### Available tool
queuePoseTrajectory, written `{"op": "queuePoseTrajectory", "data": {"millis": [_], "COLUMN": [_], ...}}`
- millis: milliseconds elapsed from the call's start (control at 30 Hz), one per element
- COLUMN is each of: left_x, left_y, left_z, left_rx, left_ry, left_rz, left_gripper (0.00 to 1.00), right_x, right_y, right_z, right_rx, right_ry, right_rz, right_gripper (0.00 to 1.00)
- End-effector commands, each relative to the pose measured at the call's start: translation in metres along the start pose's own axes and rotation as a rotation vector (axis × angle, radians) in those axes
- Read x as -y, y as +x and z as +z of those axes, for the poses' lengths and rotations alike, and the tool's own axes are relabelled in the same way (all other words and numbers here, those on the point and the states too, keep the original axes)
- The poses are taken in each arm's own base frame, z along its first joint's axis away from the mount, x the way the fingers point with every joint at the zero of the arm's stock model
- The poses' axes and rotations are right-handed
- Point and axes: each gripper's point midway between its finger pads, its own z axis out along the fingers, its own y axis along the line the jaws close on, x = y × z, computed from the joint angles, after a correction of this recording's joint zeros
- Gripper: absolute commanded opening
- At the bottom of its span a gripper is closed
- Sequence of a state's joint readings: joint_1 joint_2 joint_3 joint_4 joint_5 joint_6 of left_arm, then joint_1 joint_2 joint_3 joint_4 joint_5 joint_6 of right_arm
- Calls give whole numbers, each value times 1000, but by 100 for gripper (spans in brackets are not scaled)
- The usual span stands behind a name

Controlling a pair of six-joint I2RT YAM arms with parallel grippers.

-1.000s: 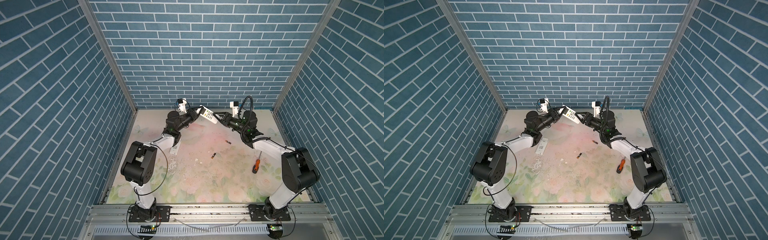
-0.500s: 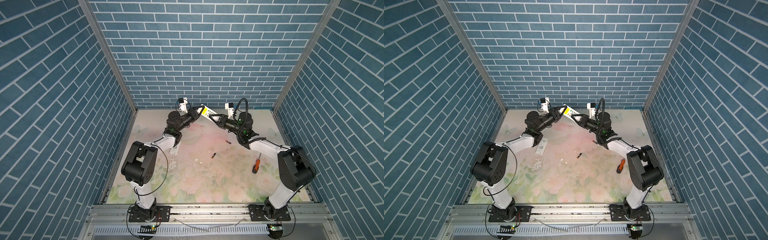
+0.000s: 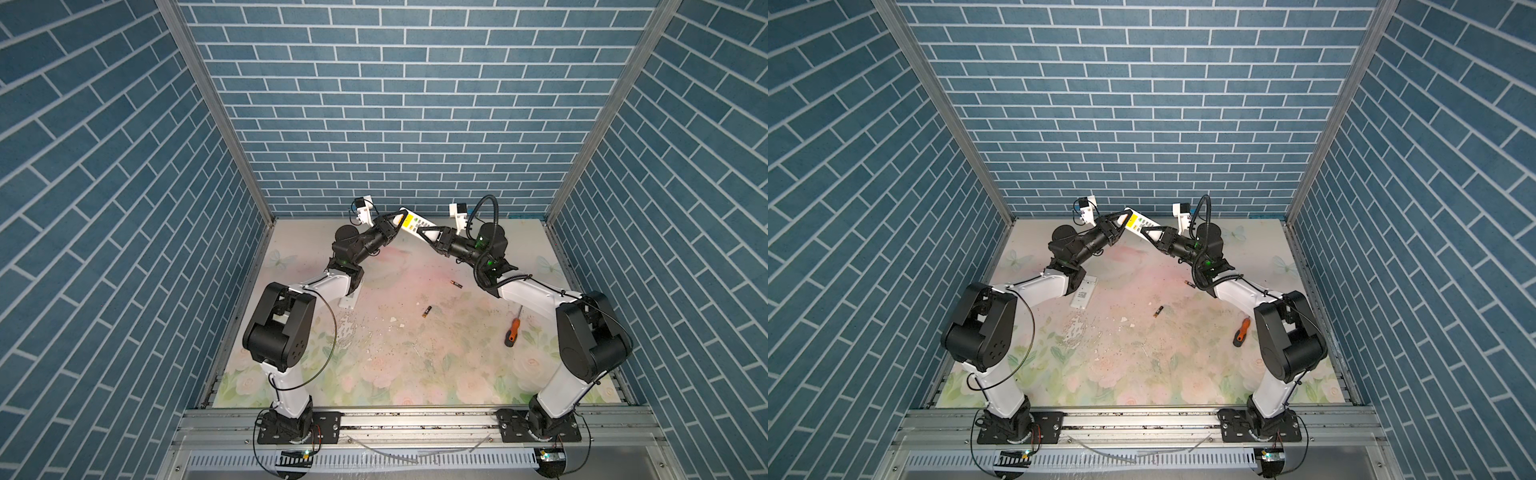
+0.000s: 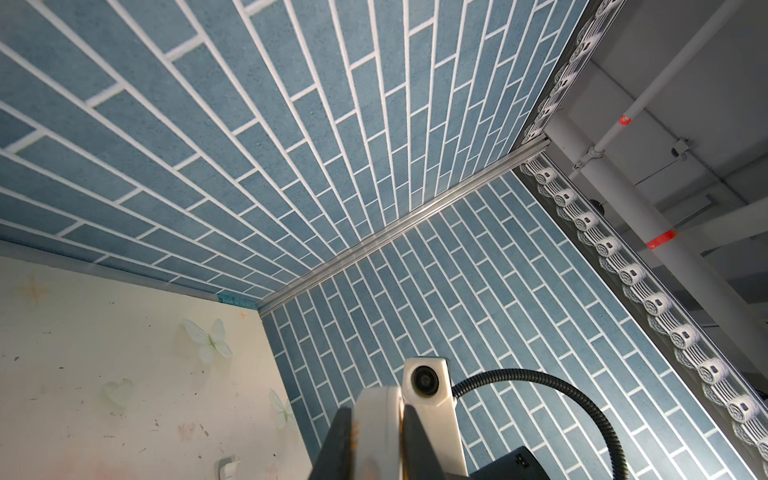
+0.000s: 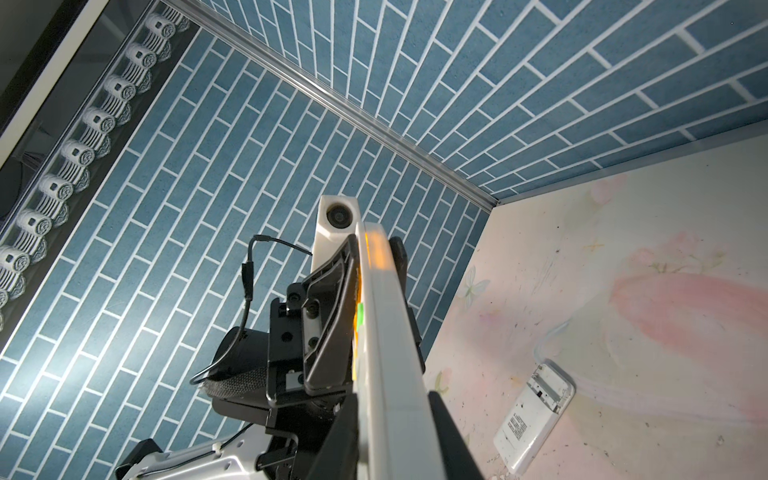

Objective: Unload the batteries from the remote control

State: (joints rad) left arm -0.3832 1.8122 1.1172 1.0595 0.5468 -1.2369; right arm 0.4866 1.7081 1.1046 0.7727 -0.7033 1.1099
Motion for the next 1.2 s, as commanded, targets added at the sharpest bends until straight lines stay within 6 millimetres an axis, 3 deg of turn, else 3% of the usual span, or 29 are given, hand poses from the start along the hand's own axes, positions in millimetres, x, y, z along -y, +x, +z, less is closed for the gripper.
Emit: {"op": "queuePoseTrajectory", "data": {"millis": [0,133,267,600,867,1167], "left_x": [6,7,9,-1,-13,-15], "left_y": [5,2,-1,0,-3,32], "left_z": [0,-3,-10,-35,-63,-81], "left_rx": [-19,-23,-30,-87,-160,-393], "left_ry": [18,4,-26,-186,-322,-509], "left_rz": [54,56,59,72,-71,-263], "left_gripper": [26,41,49,54,57,59], "right_x": [-15,-14,-12,-12,-16,-24], "right_y": [-12,-7,2,11,26,42], "right_z": [2,-1,-6,-18,-37,-57], "right_rx": [21,-19,-84,-175,-321,-463], "right_ry": [9,60,132,220,331,462], "right_rz": [-115,-161,-235,-365,-572,-846], "right_gripper": [17,15,13,11,9,8]}}
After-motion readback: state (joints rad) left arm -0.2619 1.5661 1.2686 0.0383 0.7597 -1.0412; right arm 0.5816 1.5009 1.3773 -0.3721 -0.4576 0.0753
